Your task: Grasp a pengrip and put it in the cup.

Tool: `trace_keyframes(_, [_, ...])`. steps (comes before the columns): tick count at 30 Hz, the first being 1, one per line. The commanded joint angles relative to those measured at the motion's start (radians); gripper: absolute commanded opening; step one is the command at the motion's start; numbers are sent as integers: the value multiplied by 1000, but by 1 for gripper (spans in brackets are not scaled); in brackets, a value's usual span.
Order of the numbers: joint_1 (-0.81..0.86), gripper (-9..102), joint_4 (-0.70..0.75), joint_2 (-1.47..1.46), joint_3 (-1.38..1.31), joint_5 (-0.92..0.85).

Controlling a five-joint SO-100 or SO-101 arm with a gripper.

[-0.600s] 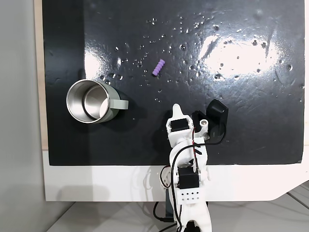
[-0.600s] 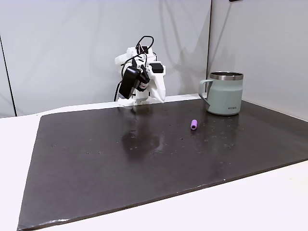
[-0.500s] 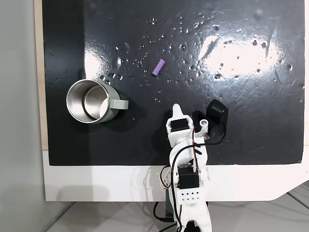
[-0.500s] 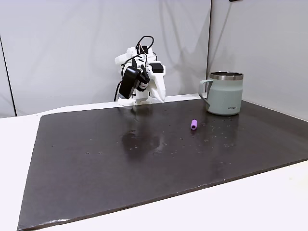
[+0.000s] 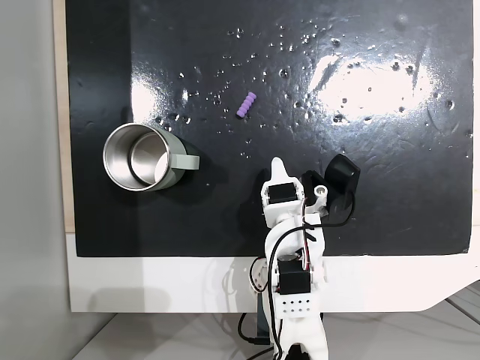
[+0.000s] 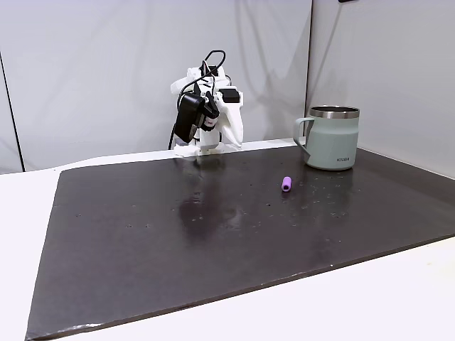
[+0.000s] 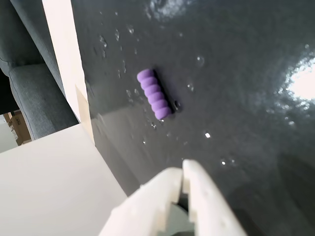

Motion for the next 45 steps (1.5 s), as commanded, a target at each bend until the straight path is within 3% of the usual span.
trace_keyframes(1, [-28, 0, -115, -114, -98, 12])
trace_keyframes(8, [-43, 0, -295, -607, -310, -15])
trace_keyframes(26, [-210, 0, -298, -1258, -723, -152])
trace_keyframes(32, [-215, 1, -298, -1371, -799, -181])
trace_keyframes(45, [-218, 19, -275, -1494, -908, -233])
